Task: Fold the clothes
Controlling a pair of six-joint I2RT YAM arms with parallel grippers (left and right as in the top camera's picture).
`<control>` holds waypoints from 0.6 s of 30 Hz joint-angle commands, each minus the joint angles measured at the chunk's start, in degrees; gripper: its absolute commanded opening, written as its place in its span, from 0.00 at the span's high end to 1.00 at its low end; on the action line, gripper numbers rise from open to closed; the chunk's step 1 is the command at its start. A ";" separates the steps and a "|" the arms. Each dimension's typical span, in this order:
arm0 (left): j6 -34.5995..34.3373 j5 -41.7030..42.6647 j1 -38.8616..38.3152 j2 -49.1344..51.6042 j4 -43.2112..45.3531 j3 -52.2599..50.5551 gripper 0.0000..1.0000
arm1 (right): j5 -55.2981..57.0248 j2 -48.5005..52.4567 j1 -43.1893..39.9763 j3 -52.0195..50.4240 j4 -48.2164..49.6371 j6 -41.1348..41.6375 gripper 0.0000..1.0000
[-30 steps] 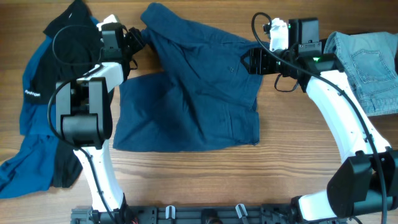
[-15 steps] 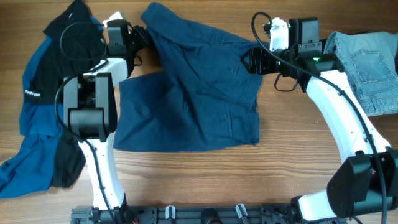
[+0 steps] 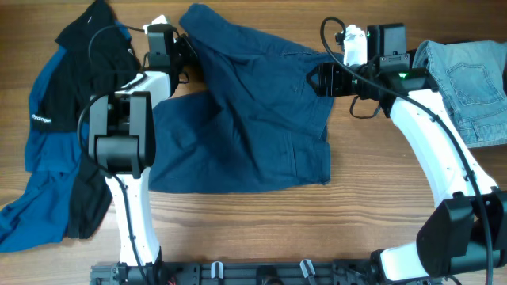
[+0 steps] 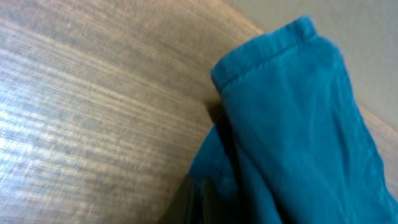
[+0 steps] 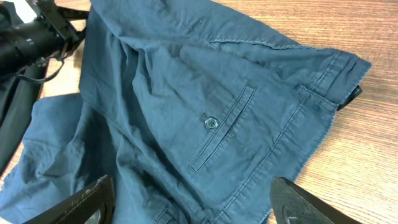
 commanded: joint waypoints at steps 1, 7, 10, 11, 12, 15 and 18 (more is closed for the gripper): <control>0.31 -1.73 1.36 -4.63 -7.52 -0.17 0.96 | 0.59 0.55 0.28 0.63 -0.33 -0.17 0.20; 5.11 -8.24 3.45 -15.93 -21.70 -0.17 0.96 | -0.50 0.55 0.28 0.63 -0.46 -0.11 0.20; 6.36 -14.47 3.45 -19.80 -29.29 -0.17 0.96 | -0.96 0.55 0.28 0.63 -0.85 -0.13 0.19; 6.36 -16.65 3.45 -20.90 -32.35 -0.17 0.96 | -0.96 0.55 0.28 0.63 -1.03 -0.15 0.19; 6.38 -17.79 3.45 -21.33 -34.18 -0.17 0.96 | -0.96 0.55 0.28 0.63 -1.11 -0.15 0.19; 6.36 -19.08 3.45 -21.27 -40.83 -0.20 0.96 | -0.92 0.55 0.28 0.63 -0.50 -0.26 0.17; 6.34 -19.08 3.43 -21.24 -46.77 -0.20 0.96 | -0.90 0.55 0.28 0.63 1.79 -0.79 0.16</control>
